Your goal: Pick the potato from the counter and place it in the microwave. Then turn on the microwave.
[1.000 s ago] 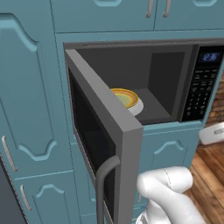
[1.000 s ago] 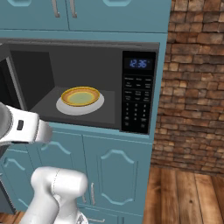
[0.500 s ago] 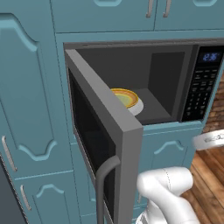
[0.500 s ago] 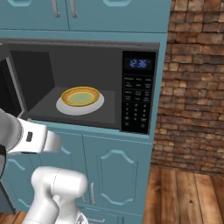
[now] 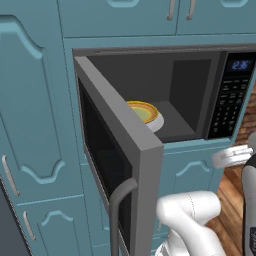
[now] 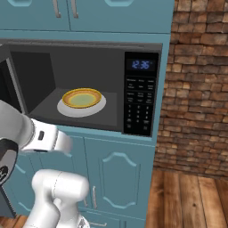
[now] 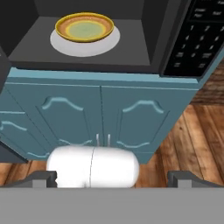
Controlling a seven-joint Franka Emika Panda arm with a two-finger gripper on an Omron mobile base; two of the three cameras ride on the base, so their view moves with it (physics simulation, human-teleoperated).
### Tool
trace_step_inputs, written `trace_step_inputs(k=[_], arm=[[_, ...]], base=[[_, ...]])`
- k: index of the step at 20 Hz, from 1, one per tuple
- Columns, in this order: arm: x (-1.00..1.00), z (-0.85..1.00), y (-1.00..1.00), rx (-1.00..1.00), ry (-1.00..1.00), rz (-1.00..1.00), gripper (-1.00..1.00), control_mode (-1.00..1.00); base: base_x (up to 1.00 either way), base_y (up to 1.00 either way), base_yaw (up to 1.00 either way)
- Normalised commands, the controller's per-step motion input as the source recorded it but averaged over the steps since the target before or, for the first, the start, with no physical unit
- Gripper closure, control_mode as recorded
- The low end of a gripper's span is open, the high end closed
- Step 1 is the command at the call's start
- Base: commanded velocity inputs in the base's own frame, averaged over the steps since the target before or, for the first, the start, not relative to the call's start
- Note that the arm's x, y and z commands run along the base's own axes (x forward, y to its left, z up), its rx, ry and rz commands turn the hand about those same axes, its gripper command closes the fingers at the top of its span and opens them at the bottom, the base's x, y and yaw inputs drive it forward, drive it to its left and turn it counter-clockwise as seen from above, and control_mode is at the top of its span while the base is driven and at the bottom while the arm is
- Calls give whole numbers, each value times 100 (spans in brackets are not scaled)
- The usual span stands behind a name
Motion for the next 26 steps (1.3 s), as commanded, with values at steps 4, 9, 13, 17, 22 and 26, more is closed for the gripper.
trace_step_inputs(k=[4, 9, 13, 17, 22, 26], arm=[[25, -15, -6, 0, 0, 0, -100, -100], [18, -17, -5, 0, 0, 0, -100, -100], [12, -16, -5, 0, 4, 0, -100, -100], [3, -7, -2, -1, 1, 0, -100, -100], [0, 0, 0, 0, 0, -1, -100, -100], [-1, 0, 0, 0, 0, 0, -100, -100]], base=[[0, 0, 0], [0, 0, 0], [0, 0, 0], [0, 0, 0], [0, 0, 0], [0, 0, 0]])
